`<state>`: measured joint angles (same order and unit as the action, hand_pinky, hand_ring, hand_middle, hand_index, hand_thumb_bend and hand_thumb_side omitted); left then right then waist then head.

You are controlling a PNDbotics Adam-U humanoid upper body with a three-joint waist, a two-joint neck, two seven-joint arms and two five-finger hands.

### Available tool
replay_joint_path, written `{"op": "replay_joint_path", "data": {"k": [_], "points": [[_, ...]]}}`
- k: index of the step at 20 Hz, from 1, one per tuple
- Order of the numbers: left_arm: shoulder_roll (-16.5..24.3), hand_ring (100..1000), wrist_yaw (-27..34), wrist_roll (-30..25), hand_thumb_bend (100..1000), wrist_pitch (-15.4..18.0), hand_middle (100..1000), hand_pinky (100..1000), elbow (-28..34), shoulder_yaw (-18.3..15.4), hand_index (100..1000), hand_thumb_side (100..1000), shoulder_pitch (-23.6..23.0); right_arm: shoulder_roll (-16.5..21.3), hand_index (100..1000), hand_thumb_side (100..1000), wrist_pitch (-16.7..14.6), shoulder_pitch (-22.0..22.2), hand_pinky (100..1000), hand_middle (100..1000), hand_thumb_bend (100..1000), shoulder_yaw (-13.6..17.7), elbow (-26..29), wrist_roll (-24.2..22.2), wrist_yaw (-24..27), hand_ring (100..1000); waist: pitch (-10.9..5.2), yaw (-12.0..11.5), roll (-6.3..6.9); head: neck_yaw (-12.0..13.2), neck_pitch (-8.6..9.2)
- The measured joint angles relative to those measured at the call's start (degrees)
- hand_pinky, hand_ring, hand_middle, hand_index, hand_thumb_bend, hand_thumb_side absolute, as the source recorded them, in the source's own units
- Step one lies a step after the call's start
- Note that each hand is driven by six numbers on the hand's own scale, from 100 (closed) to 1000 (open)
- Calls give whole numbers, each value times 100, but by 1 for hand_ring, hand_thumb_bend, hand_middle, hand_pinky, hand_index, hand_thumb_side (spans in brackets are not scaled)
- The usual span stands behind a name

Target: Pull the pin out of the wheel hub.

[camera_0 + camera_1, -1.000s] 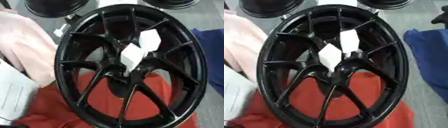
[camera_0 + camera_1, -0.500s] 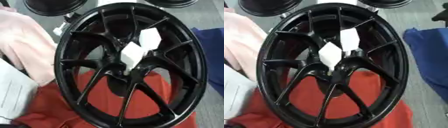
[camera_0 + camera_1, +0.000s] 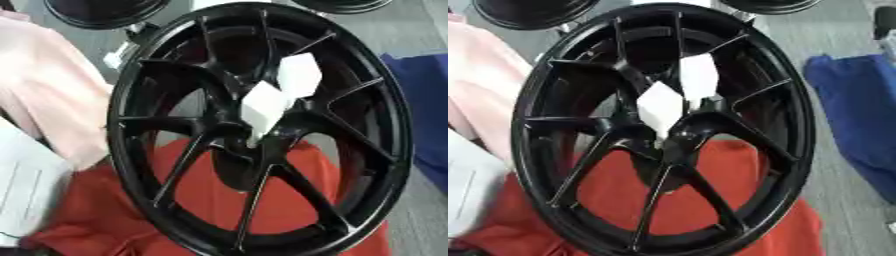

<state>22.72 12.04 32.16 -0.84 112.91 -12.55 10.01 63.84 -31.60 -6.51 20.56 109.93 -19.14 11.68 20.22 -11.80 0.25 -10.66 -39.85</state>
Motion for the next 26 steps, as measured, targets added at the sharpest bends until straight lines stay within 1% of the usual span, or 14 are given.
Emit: {"op": "replay_joint_path", "data": {"k": [4,5,6,8,10,15,18,23,26], "points": [[49,621,0,-4,293,-21,579,632,-4,0,790,606,-2,669,793,354,-629,-323,863,738,100,-228,-417,-901,-139,799,-3,-1,-32,1,-37],[50,621,0,-7,293,-26,579,632,-5,0,790,606,-2,787,792,371,-659,-395,863,739,100,-289,-509,-1044,-166,800,-3,-4,-38,0,-38],[51,621,0,-12,292,-31,579,632,-5,0,789,605,-2,889,791,381,-601,-466,862,741,100,-352,-587,-1102,-194,802,-3,-9,-43,0,-38],[52,622,0,-18,293,-38,579,632,-5,1,788,605,-2,1055,791,377,-499,-633,861,749,100,-485,-698,-1203,-228,809,-4,-25,-56,-1,-38],[52,622,0,-22,292,-52,579,633,-11,4,788,605,3,1142,790,371,-423,-877,861,752,100,-618,-747,-1280,-295,812,-10,-47,-70,-5,-38],[52,623,3,-72,292,-100,580,634,-32,73,788,606,65,1174,791,405,-292,-1585,864,753,100,-1143,-718,-1411,-458,813,-39,-175,-86,-138,-38],[53,623,9,-113,292,-111,580,634,-35,108,788,606,86,1137,791,409,-173,-1948,864,754,100,-1461,-671,-1530,-423,814,-60,-218,-130,-235,-41],[97,617,19,-158,292,-127,580,635,-37,146,788,607,108,905,792,409,67,-2492,865,750,100,-1873,-665,-1769,-158,810,-95,-252,-179,-320,-89],[98,616,33,-181,292,-126,580,635,-42,162,788,607,109,706,792,399,143,-2771,865,748,100,-2087,-672,-1846,-79,808,-114,-275,-195,-352,-109]]}}
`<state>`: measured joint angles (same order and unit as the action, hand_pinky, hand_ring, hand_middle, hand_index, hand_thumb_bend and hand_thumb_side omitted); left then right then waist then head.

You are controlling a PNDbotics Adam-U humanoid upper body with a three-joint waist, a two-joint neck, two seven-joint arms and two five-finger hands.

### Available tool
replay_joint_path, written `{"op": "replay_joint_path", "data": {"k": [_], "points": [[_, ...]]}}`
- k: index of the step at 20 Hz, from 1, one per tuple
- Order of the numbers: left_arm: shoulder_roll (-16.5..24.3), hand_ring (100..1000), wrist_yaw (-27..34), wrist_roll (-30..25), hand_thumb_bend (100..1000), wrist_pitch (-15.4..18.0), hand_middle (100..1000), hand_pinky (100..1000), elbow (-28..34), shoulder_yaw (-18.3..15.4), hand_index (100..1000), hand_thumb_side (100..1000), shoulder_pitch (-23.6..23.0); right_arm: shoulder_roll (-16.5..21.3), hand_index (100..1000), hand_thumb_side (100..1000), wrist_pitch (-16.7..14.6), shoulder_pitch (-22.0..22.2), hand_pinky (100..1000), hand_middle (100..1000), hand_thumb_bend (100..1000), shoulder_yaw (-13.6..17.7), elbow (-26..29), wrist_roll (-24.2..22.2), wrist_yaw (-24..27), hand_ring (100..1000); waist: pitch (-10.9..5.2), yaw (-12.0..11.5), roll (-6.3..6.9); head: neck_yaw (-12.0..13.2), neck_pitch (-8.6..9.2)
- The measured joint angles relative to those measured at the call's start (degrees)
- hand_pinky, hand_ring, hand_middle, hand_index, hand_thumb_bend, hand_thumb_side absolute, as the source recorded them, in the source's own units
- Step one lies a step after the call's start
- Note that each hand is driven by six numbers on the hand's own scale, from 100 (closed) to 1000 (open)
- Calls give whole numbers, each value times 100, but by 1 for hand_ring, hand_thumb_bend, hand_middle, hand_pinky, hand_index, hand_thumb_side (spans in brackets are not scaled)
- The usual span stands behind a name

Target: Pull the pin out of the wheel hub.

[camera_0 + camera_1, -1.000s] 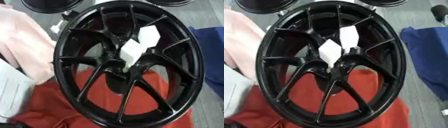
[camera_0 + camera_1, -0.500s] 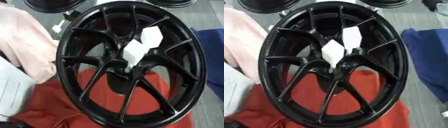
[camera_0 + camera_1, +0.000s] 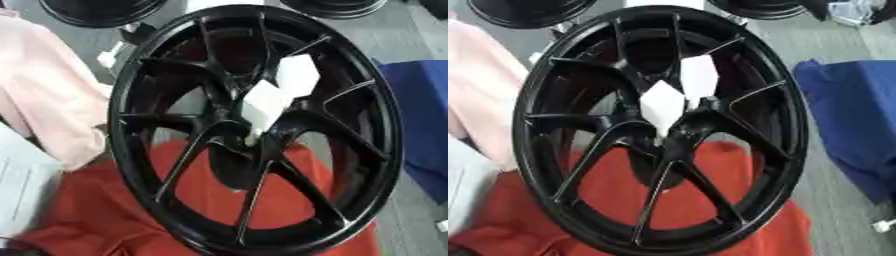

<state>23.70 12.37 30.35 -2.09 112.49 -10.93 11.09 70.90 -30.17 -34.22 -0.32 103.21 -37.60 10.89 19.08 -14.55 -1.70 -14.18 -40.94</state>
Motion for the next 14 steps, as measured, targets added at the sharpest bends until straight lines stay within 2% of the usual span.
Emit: {"op": "replay_joint_path", "data": {"k": [6,10,14], "points": [[26,615,3,-4,292,2,580,636,-27,15,789,606,-5,-379,795,411,58,-390,865,751,100,-385,-94,-58,6,811,-38,17,-21,5,-63],[52,614,3,-4,291,2,580,636,-28,15,789,608,-11,-399,803,413,40,-177,867,759,100,-437,-83,-40,-16,817,-39,44,-36,58,-82],[53,615,3,-4,290,2,580,636,-28,15,789,609,-12,-330,810,407,18,81,868,766,100,-329,-10,-18,58,822,-39,74,-43,115,-82]]}}
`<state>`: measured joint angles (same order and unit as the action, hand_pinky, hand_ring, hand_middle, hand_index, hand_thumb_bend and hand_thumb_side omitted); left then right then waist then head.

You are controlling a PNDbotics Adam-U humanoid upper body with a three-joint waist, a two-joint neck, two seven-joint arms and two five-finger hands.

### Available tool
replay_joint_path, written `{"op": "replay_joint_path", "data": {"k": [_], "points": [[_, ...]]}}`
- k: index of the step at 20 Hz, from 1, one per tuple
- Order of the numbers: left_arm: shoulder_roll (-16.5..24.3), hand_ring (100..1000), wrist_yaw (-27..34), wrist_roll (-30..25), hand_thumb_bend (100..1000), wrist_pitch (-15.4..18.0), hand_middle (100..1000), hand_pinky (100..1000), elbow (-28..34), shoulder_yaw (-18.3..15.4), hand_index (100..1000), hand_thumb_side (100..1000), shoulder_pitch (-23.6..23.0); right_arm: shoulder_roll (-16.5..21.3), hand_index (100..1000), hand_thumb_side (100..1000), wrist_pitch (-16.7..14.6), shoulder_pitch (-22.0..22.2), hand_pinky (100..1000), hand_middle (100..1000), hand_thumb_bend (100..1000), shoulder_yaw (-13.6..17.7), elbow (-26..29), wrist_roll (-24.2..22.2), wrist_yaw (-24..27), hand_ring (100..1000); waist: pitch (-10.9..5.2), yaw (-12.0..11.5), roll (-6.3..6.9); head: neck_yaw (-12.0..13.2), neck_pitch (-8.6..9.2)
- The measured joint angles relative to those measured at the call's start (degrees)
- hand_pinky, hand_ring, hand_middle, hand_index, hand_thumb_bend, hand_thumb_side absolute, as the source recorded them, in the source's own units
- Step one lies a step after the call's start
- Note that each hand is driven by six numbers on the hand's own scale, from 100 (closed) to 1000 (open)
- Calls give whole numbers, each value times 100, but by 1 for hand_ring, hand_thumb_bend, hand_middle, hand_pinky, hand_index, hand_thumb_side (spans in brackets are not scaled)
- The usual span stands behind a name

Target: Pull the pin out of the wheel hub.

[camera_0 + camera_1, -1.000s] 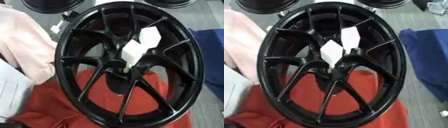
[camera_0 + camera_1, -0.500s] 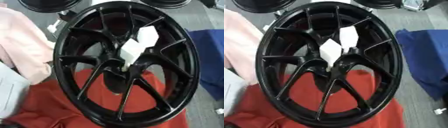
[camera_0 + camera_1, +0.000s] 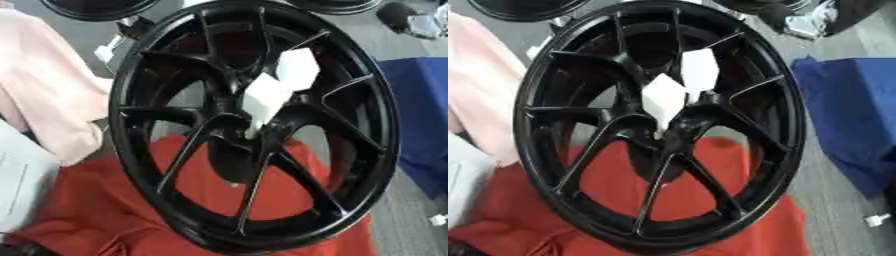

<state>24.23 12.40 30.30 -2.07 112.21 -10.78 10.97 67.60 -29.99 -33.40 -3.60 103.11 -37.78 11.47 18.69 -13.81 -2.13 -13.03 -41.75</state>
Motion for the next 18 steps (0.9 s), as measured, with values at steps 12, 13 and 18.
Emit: {"op": "replay_joint_path", "data": {"k": [12,13,18], "points": [[0,615,1,-14,288,-14,580,637,-1,2,789,613,2,75,804,387,-224,317,853,764,163,144,580,224,-202,818,3,-3,19,70,-1],[0,615,2,-20,276,-18,579,637,-1,2,789,619,2,75,803,349,-240,298,852,766,150,105,599,240,-291,820,3,-6,19,62,-4],[1,615,2,-20,285,-22,579,637,-21,1,789,616,-59,-220,803,346,-223,-257,850,776,223,-213,555,223,-843,828,1,62,19,59,-53]]}}
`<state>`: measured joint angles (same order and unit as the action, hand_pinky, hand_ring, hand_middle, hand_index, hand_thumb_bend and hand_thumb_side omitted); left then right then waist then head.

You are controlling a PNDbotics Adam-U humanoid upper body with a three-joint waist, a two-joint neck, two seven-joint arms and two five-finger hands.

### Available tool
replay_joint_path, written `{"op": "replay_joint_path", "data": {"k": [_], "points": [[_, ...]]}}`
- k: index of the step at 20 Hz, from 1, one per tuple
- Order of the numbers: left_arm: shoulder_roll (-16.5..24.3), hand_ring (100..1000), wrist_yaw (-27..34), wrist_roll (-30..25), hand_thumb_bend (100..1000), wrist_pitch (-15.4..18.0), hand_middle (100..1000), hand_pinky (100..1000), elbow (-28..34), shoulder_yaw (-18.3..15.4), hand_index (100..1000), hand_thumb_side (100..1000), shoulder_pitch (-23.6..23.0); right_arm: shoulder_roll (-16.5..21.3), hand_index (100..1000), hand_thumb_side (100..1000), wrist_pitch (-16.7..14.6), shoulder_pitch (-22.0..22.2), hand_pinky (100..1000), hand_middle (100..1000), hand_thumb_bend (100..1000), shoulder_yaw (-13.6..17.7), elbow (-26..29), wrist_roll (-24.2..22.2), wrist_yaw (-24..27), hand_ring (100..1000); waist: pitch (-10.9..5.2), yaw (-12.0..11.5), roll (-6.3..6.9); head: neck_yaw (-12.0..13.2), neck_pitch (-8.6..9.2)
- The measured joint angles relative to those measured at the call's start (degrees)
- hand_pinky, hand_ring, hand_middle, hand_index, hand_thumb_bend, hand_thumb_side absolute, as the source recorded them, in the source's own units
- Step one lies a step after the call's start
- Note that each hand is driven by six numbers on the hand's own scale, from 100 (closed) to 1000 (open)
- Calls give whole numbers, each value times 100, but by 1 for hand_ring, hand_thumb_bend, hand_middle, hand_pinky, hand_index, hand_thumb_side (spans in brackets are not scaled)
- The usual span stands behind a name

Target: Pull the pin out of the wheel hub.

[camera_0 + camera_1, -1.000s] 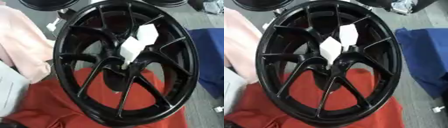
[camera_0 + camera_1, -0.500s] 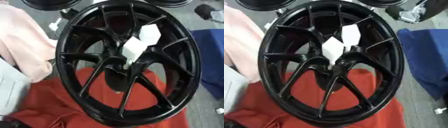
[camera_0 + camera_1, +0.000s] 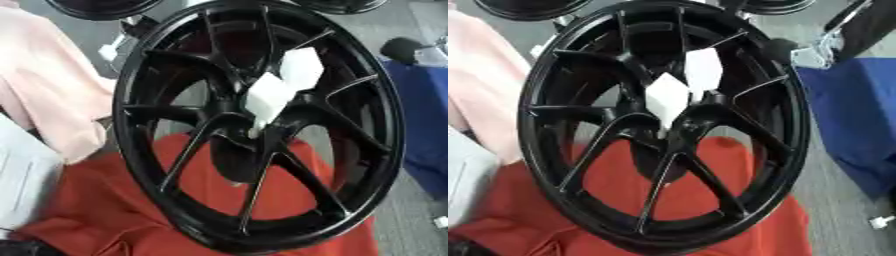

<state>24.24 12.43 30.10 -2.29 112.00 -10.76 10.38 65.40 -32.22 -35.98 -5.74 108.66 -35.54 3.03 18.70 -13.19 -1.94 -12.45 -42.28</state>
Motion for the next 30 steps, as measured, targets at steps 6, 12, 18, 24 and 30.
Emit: {"op": "replay_joint_path", "data": {"k": [6,12,18,24,30], "points": [[67,614,-37,137,284,12,579,638,-55,-125,789,614,-295,-1136,804,341,174,-1019,847,788,279,-498,-445,-174,-669,836,-87,362,2,433,-1],[170,614,-86,278,282,22,579,638,-84,-240,789,612,-438,-1710,806,334,185,-1291,846,790,291,-697,-737,-185,-1076,837,-157,542,-6,745,-9],[198,614,-98,318,279,16,579,639,-85,-272,789,615,-480,-1905,811,356,212,-1290,848,792,248,-734,-830,-212,-1196,837,-157,586,4,837,-52],[197,613,-95,321,277,14,578,639,-121,-284,788,619,-480,-2033,818,385,305,-1249,849,794,240,-734,-931,-305,-1226,838,-155,567,21,880,-39],[197,613,-88,309,276,8,578,640,-123,-282,788,621,-451,-2079,846,485,323,-1216,853,805,248,-847,-1076,-322,-1373,848,-152,523,6,822,-42]]}}
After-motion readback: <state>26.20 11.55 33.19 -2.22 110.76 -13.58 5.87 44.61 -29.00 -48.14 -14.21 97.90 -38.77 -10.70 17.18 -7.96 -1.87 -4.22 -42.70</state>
